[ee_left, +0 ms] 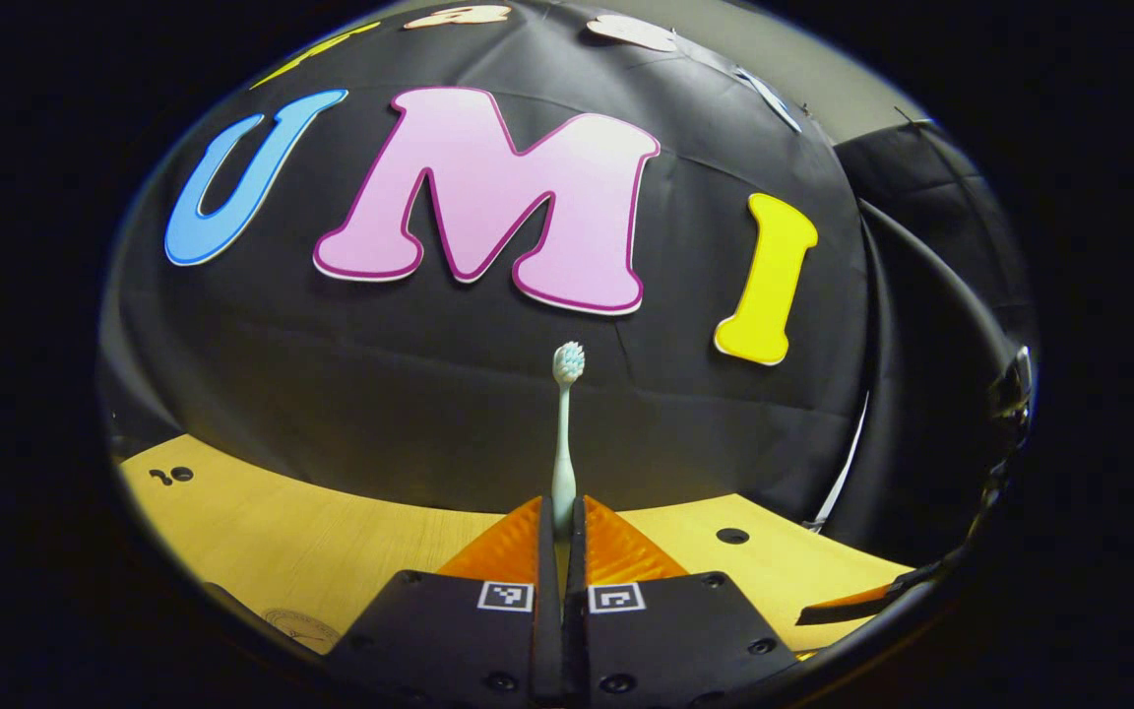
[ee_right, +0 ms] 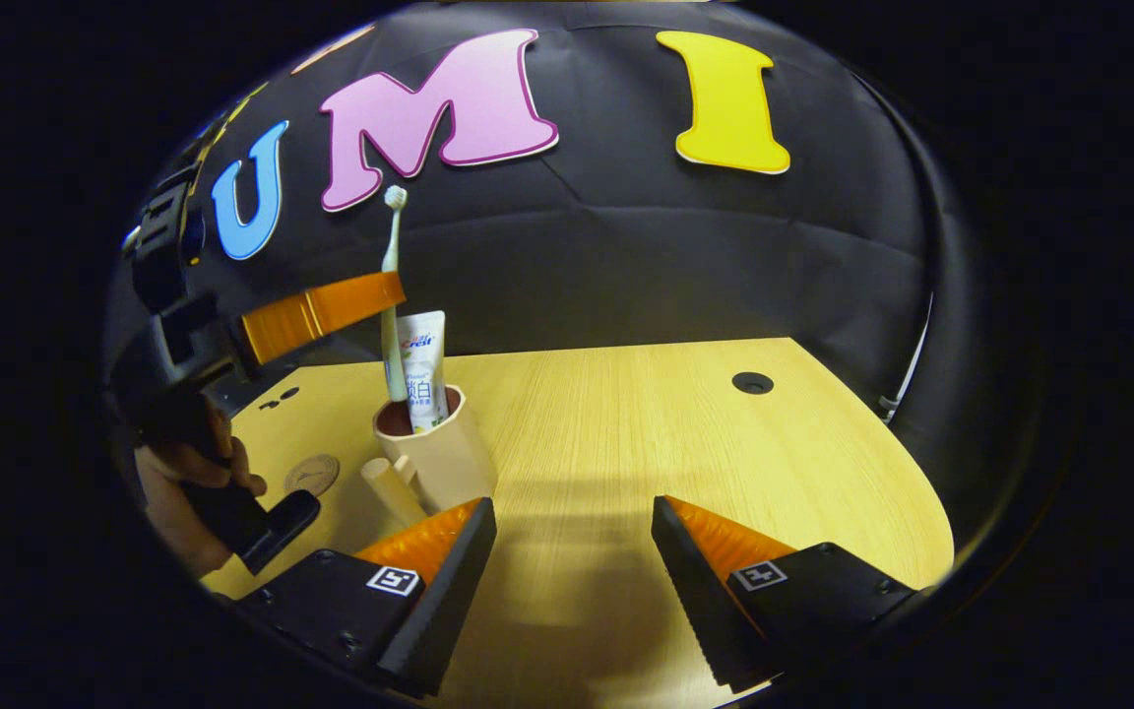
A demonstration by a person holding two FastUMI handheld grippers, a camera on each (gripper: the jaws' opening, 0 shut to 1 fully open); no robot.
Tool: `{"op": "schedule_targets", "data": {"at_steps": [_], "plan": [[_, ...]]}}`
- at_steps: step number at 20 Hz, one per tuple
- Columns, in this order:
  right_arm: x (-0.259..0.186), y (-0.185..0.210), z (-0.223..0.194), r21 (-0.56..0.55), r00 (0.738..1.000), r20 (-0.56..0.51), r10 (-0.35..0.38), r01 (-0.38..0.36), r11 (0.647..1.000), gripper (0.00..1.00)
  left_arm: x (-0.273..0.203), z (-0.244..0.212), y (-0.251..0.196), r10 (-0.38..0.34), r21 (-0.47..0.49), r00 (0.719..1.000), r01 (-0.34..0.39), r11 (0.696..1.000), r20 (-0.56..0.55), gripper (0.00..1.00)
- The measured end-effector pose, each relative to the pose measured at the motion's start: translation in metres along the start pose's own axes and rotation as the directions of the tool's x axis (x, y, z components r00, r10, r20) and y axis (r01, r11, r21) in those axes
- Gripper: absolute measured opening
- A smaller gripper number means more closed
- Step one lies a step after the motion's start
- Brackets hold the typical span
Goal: Put the toothbrush and toothpaste on the desktop into the cup, then pick up the cup and place it on the coaster on the desktop.
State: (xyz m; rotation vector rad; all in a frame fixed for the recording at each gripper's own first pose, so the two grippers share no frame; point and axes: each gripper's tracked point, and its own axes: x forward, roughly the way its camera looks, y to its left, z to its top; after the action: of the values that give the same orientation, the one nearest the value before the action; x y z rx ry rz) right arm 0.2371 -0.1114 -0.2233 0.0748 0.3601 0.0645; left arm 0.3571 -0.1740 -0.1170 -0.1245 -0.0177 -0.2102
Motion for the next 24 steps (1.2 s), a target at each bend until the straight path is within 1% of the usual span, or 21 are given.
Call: {"op": "schedule_targets", "data": {"at_steps": [2,5,8,9,11,12,13,15,16,17,19,21,22,23,24], "plan": [[0.001,0.001,-0.005,-0.018,1.0,-0.005,0.001,-0.001,1.0,0.98,0.0,-0.01,0.004,0.005,0.002,1.0,-0.005,1.0,0.008,0.06],[0.005,0.001,-0.016,0.01,0.999,-0.031,-0.004,0.005,1.0,0.98,0.001,-0.014,0.009,0.012,0.0,0.999,-0.012,1.0,0.036,0.07],[0.005,-0.001,-0.019,0.028,0.999,-0.042,-0.018,0.019,0.999,0.98,0.001,-0.034,0.011,0.012,-0.012,1.0,-0.012,1.0,-0.015,0.09],[0.005,-0.001,-0.019,0.023,0.999,-0.042,-0.02,0.021,1.0,0.98,-0.001,-0.037,0.012,0.014,-0.011,1.0,-0.014,1.0,-0.015,0.09],[0.005,0.0,-0.019,0.013,0.999,-0.037,-0.022,0.022,1.0,0.98,-0.005,-0.039,0.013,0.008,0.0,1.0,-0.008,1.0,-0.012,0.13],[0.006,0.001,-0.017,0.015,0.999,-0.034,-0.02,0.021,1.0,0.98,-0.007,-0.041,0.008,-0.01,0.007,1.0,0.011,1.0,-0.02,0.22],[0.007,0.002,-0.016,0.021,0.999,-0.034,-0.019,0.02,1.0,0.98,-0.009,-0.043,0.004,-0.025,0.02,0.999,0.026,0.999,-0.029,0.27],[0.009,0.004,-0.015,0.027,0.999,-0.036,-0.017,0.018,0.999,0.98,-0.017,-0.043,0.002,-0.032,0.048,0.999,0.034,0.998,-0.042,0.6],[0.01,0.004,-0.012,0.025,0.999,-0.034,-0.021,0.022,0.999,0.98,-0.022,-0.041,0.002,-0.039,0.047,0.998,0.041,0.998,-0.045,0.71],[0.011,0.004,-0.008,0.026,0.999,-0.029,-0.021,0.022,0.999,0.98,-0.027,-0.037,0.004,-0.033,0.035,0.999,0.034,0.999,-0.043,0.74],[0.016,0.005,0.003,0.044,0.999,-0.027,-0.018,0.02,0.999,0.98,-0.044,-0.029,0.013,-0.007,0.003,0.999,0.008,1.0,-0.052,0.77],[0.021,0.012,0.017,0.07,0.999,-0.034,-0.007,0.009,0.998,0.98,-0.071,-0.026,0.022,0.018,-0.017,0.997,-0.02,1.0,-0.075,0.84],[0.024,0.016,0.024,0.077,0.999,-0.042,-0.001,0.004,0.997,0.98,-0.087,-0.025,0.027,0.032,-0.02,0.995,-0.034,0.999,-0.093,0.92],[0.028,0.021,0.033,0.082,0.999,-0.049,0.008,-0.004,0.997,0.98,-0.102,-0.027,0.032,0.046,-0.022,0.992,-0.048,0.999,-0.114,0.96],[0.031,0.028,0.041,0.091,0.998,-0.059,0.021,-0.016,0.996,0.98,-0.118,-0.028,0.038,0.061,-0.026,0.989,-0.066,0.998,-0.137,0.97]]}}
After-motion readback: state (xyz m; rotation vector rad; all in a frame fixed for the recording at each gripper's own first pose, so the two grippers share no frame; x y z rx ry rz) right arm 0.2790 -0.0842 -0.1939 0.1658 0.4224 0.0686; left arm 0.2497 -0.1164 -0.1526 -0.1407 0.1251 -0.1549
